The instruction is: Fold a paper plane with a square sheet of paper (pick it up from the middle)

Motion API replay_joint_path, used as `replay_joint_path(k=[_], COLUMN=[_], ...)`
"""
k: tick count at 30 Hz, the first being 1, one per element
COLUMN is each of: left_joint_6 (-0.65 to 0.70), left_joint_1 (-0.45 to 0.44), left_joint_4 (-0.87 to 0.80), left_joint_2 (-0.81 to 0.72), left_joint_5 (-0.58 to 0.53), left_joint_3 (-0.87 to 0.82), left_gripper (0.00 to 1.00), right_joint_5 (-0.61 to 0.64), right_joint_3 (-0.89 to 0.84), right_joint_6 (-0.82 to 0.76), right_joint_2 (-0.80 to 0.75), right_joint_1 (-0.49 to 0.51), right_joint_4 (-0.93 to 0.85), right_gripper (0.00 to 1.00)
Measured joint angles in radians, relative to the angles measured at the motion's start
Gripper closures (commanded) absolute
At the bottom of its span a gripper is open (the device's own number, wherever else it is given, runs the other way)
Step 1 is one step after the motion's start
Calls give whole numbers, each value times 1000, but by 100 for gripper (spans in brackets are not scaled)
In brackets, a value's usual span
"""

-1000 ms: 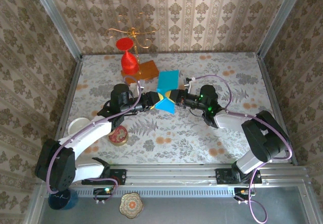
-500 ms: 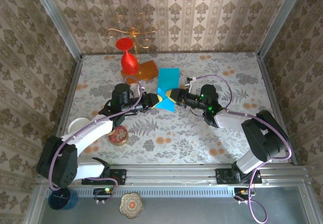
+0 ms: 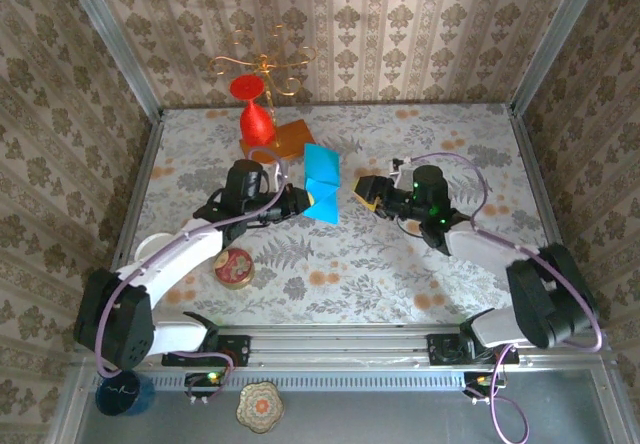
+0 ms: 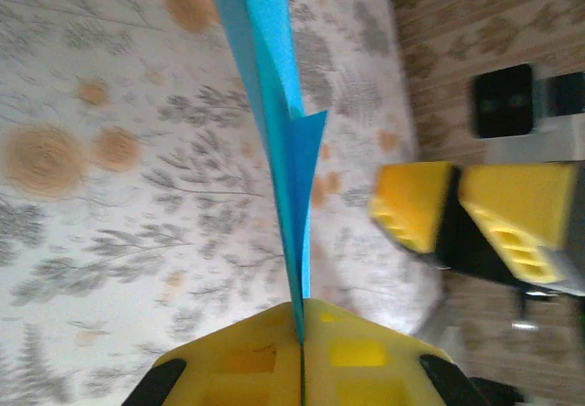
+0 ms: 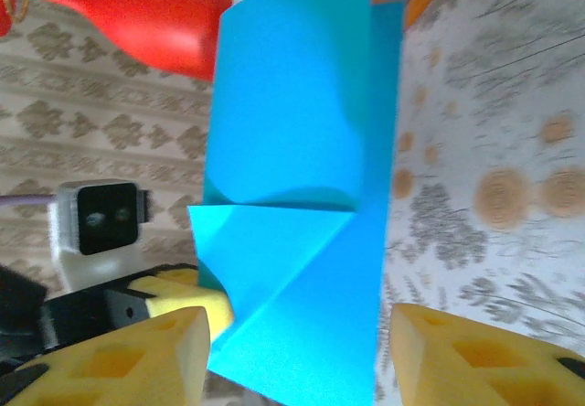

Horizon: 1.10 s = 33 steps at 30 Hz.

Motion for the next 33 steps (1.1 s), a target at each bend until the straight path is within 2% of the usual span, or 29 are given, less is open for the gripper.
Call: replay_joint_path(k=[4,8,12,15,18,21,25,28,33], left_joint_6=[172,289,358,377,378,377,368,349,303], left_joint_1=[-104,-205,-286,-346,-386,-405,-410,-410,-396], left_joint_4=[-247,-443,-628,-739,-806,-835,-836,-809,-696], left_joint_2=[24,115,265,398,512,607,688,715,717], left_joint_5=[-222,-489,-788,-971,-1080,-1120,-1091,-1011,-781], left_joint_3=[184,344,472,560,610,624,626,627,594], left_gripper=[90,91,90,90,90,90,86,77,63], right_joint_5=[116,229,319,364,390,415,444,457,463], right_joint_3=[34,55,55,49,27,2,-15,-22,-25], right_joint_6=[-108,-179,-213,-217,-217,-216,-214,-214,-214], right_joint_2=[-113,-179,-220,-247,-275,-306,-342,-360,-364], right_joint_1=[-10,-24,-48,-74,-105,-137,-168,-182,-188], right_joint_4=[-220,-379,-499,-558,-591,-629,-677,-699,-725], right_gripper=[40,40,39,39,39,39,39,39,40])
